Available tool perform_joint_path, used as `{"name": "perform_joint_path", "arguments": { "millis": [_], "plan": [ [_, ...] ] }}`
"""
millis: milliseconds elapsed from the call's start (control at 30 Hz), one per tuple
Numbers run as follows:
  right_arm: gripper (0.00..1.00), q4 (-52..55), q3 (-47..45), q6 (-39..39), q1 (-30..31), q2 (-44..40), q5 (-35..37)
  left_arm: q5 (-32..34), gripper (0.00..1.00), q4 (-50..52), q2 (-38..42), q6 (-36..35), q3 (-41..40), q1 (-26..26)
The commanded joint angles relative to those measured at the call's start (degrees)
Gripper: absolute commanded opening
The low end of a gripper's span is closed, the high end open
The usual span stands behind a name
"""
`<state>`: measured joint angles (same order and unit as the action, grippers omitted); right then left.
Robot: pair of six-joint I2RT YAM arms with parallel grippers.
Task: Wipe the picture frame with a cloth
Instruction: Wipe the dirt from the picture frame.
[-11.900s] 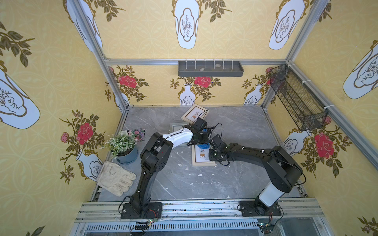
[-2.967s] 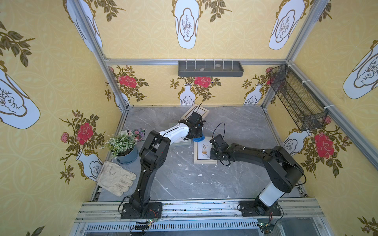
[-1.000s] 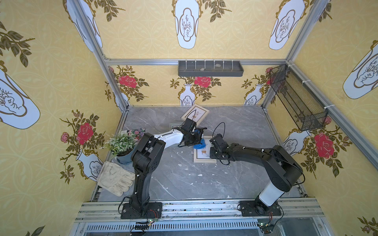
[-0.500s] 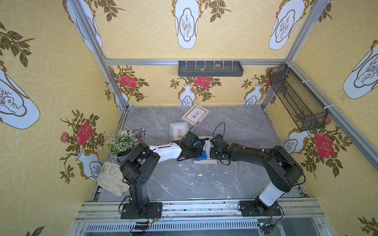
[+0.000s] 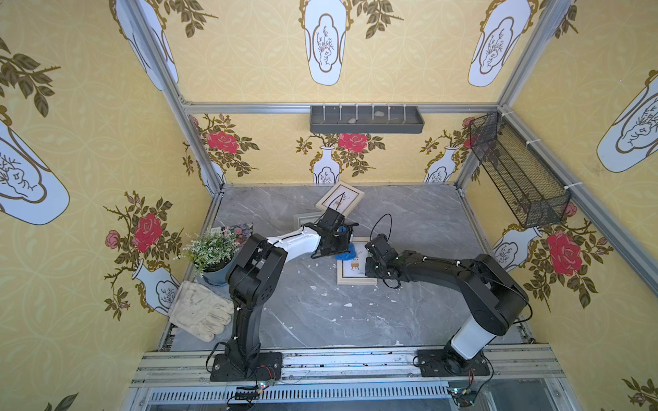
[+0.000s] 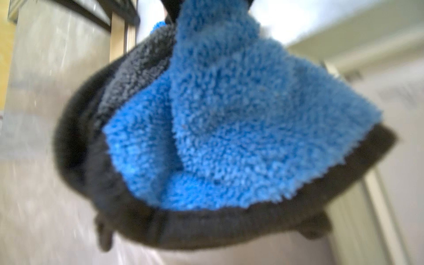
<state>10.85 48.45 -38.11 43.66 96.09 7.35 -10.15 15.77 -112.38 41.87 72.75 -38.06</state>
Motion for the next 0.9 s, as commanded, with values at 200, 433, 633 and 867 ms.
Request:
{"name": "perform_joint_path", "arguments": {
  "millis": [200,433,633,867],
  "plan": [
    [0.1,9.2,0.2,0.4,-0.3,1.9,-0.3,-2.9,0.0,-1.7,7.2,5.9,-16.8,-3.4],
    [0.1,10.2,0.1,-0.3,-0.1,0.7,0.3,-8.3,0.0,-4.7,1.8,8.5,-8.7,-8.1],
    [0.1,10.4,0.0,-0.7,0.1,0.1,0.6,-8.8,0.0,-7.3,0.9,11.2,-11.1,-6.7],
    [0.1,10.6,0.6,0.0,-0.1,0.6,1.0,-0.7,0.0,-1.0,12.9,7.7,-19.9,-2.8]
  ]
}}
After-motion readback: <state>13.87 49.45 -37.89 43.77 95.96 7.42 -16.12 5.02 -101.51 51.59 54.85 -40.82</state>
